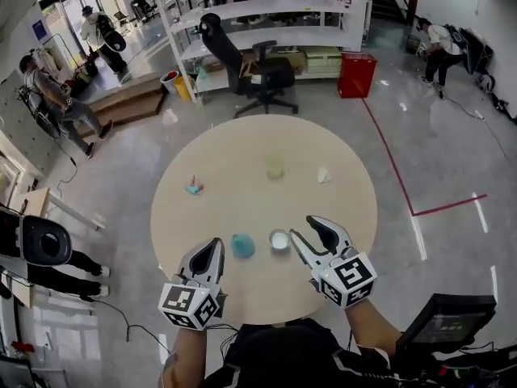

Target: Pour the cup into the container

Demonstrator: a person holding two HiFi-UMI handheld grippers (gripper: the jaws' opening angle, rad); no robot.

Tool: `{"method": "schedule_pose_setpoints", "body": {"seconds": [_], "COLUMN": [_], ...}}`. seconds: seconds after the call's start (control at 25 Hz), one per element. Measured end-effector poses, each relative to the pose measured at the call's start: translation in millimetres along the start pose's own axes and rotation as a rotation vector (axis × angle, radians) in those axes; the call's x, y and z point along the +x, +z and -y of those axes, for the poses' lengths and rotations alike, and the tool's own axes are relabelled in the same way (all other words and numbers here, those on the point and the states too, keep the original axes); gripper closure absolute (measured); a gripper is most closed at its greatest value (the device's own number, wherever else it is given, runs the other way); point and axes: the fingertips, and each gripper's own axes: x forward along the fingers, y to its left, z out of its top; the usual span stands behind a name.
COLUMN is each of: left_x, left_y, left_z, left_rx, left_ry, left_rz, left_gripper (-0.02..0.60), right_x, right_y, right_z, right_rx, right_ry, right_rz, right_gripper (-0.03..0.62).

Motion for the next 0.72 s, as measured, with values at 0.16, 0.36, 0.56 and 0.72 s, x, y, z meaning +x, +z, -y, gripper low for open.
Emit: {"method": "schedule_pose_setpoints", "body": {"seconds": [0.16,0.36,0.56,0.72], "left_x": [21,51,53,60], "left_y": [1,-45,-111,-149], "left_z": [-27,-81,-100,-102], "left_rx": [0.003,-0.041,-0.113,-0.119], "left_ry": [0.0,0.04,0.012,-0.013], "left_rz": [-0.007,-0.082,-0.216,-0.298], "left_gripper": [0.591,0.591,0.495,0.459], "right_x": [25,67,74,78], "right_y": [-4,-68,-146,-185], "right_z": [14,34,24,21], "right_rx": [0.005,0.051,0.111,0.132], "right_ry": [-0.005,-0.032,-0.021,-0.004], "right_rz": [-0.02,-0.132,-0.27,-0.325], "right_gripper": [0.377,0.341,0.303,0.275]}}
